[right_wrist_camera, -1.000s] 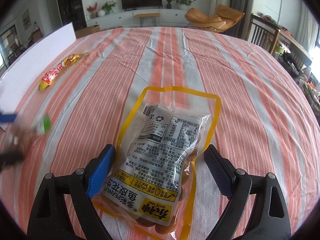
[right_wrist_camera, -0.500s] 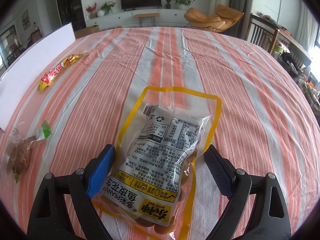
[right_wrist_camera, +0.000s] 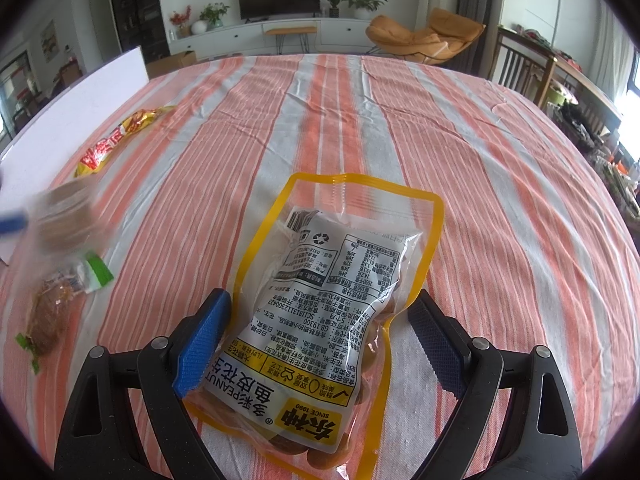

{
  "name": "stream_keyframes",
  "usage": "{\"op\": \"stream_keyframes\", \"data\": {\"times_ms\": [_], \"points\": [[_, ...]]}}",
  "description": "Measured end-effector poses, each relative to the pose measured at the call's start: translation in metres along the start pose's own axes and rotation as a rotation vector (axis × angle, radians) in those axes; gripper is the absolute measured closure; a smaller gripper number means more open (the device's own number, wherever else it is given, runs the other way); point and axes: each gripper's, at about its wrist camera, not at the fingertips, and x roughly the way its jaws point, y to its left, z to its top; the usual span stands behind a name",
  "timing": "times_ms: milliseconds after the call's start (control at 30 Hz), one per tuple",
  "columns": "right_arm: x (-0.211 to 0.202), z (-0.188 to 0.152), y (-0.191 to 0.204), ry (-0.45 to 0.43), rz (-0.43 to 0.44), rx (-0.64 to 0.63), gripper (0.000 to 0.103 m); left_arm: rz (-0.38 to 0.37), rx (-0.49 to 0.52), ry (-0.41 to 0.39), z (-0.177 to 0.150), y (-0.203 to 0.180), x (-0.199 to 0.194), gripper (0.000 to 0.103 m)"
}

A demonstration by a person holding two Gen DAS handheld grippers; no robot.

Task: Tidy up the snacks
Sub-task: 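Grasp the green-labelled clear bag of brown snacks with the left tool and lift it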

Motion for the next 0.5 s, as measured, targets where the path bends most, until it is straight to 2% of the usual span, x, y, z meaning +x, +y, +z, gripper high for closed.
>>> {"op": "stream_keyframes", "data": {"times_ms": [133,200,267,300,333,367,400,433,467,500], "points": [[0.001,0.0,0.0,0.0,0.0,0.003,0.011,0.129,-0.074,0.037,-0.003,0.013,0.009,0.005],[0.0,0.0,-0.001,-0.001,0.003,0.005,0.011,0.122,-0.044,0.035,-0.006,0.012,0.008,0.005],[0.0,0.0,-0.001,-0.003,0.006,0.008,0.011,0.188,0.126,0.058,-0.004,-0.003,0.009,0.005],[0.0,0.0,-0.001,-0.004,0.008,0.011,0.011,0.247,0.245,0.074,-0.003,-0.014,0.012,0.004],[0.0,0.0,-0.002,-0.004,0.01,0.013,0.011,0.315,0.381,0.117,-0.004,-0.025,0.019,0.004],[0.0,0.0,-0.002,-0.005,0.013,0.015,0.011,0.403,0.522,0.2,-0.006,-0.032,0.029,0.004],[0.0,0.0,-0.002,-0.005,0.015,0.016,0.011,0.483,0.575,0.245,-0.007,-0.033,0.035,0.004],[0.0,0.0,-0.002,-0.005,0.016,0.017,0.01,0.511,0.567,0.257,-0.007,-0.029,0.034,0.004],[0.001,0.001,-0.002,-0.005,0.016,0.017,0.01,0.475,0.507,0.264,-0.01,-0.022,0.029,0.004],[0.001,0.0,-0.002,-0.005,0.015,0.017,0.01,0.394,0.427,0.275,-0.015,-0.015,0.024,0.004]]}}
